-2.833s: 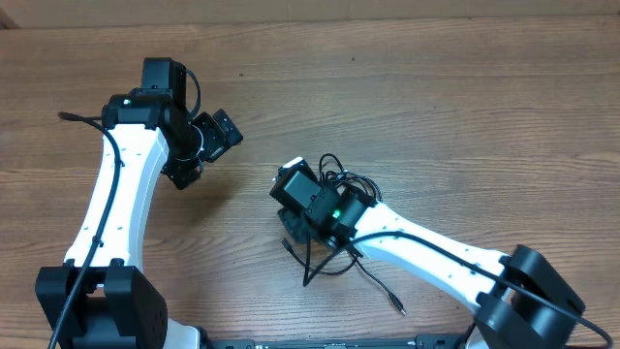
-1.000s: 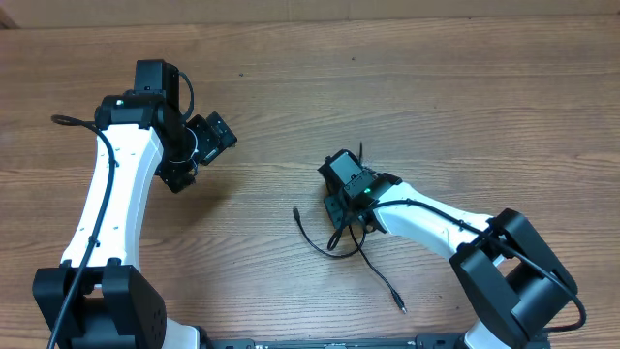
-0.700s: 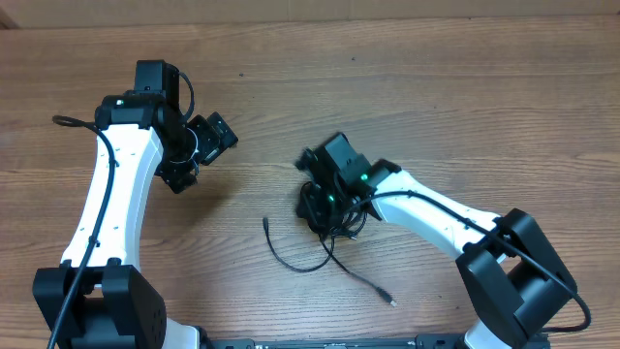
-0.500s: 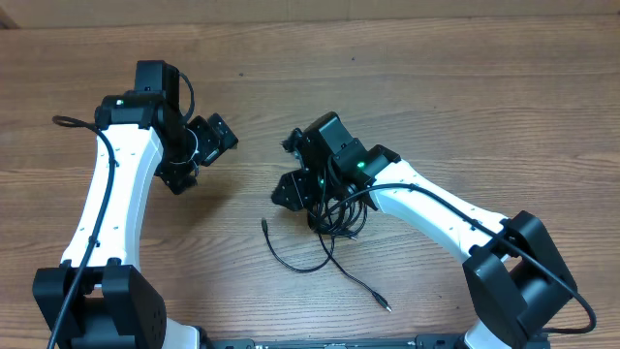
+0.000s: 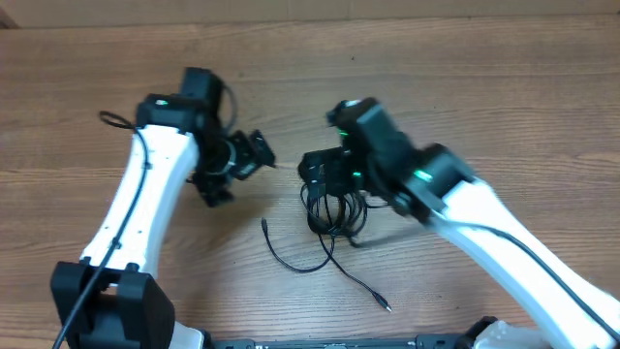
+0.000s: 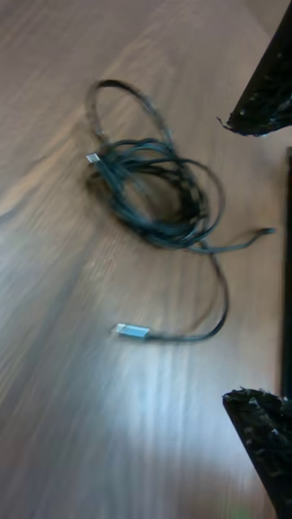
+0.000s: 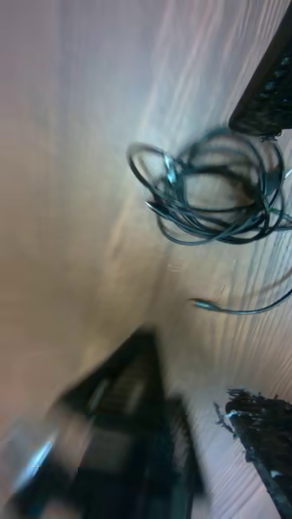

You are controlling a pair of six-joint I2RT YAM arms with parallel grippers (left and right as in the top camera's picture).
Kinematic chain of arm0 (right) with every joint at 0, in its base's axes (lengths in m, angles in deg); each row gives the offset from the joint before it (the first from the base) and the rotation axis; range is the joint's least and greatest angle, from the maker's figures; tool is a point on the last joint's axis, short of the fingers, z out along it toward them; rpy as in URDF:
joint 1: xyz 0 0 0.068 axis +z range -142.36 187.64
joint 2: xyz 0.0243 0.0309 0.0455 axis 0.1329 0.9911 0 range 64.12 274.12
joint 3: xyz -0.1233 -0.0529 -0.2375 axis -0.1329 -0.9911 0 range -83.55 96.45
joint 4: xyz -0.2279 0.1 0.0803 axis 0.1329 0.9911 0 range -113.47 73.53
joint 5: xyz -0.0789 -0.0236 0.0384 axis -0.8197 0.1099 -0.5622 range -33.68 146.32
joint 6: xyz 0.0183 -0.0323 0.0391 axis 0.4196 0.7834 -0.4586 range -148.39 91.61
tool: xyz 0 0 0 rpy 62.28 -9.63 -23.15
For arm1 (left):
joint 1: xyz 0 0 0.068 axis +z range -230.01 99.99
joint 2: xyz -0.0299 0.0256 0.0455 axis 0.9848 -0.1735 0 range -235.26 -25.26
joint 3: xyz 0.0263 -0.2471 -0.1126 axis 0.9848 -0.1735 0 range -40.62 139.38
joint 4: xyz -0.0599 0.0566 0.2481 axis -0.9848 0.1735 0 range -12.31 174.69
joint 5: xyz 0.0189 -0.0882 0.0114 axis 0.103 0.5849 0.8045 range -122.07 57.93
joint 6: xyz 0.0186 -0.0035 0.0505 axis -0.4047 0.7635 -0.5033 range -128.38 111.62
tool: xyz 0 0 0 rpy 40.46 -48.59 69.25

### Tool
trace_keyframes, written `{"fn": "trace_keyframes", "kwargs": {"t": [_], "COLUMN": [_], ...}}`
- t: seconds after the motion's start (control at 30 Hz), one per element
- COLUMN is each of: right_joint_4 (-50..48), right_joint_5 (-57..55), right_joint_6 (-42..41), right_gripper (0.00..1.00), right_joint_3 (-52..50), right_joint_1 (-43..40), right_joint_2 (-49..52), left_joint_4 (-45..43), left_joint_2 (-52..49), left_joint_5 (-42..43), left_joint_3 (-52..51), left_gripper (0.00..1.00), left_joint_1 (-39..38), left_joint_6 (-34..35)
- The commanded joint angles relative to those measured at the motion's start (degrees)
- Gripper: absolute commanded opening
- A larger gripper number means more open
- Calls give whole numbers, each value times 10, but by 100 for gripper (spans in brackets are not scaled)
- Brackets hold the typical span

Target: Untangle cables

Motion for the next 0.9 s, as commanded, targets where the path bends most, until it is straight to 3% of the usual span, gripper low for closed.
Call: {"fn": "trace_keyframes", "kwargs": {"t": [0.0,0.13,0.17,0.33,0.4,0.5,0.53,0.6,0.87], "right_joint_4": [23,74,92,136,147,171,180,188,201], "right_joint_5": [-50,-89,-99,-121,-120,-120,-120,-120,-120], "right_joint_6": [-15,-15,-15,-15,-15,-15,-15,-13,-13], "right_gripper": [100,100,100,100,100,100,100,100,100], "right_joint_3": [15,15,15,15,15,15,15,15,15], "right_joint_1": [-2,-2,-2,-2,-2,-2,-2,-2,-2], "right_joint_2": [-86,-187,-206,-242,-243,-242,-242,-242,-242], "left_joint_4": [-2,-47,-58,-92,-140,-270,-319,-362,-373], "left_joint_2": [10,10,10,10,10,9,9,7,-28], "left_joint_5": [-19,-100,-121,-108,-91,-96,-97,-103,-121], "left_joint_3": [-9,-30,-48,-124,-155,-207,-225,-243,-262], "left_gripper": [99,94,91,89,89,84,75,72,57], "left_joint_1": [-70,-185,-211,-264,-280,-305,-312,-319,-333], "left_joint_6": [104,218,282,480,524,558,558,558,670]}}
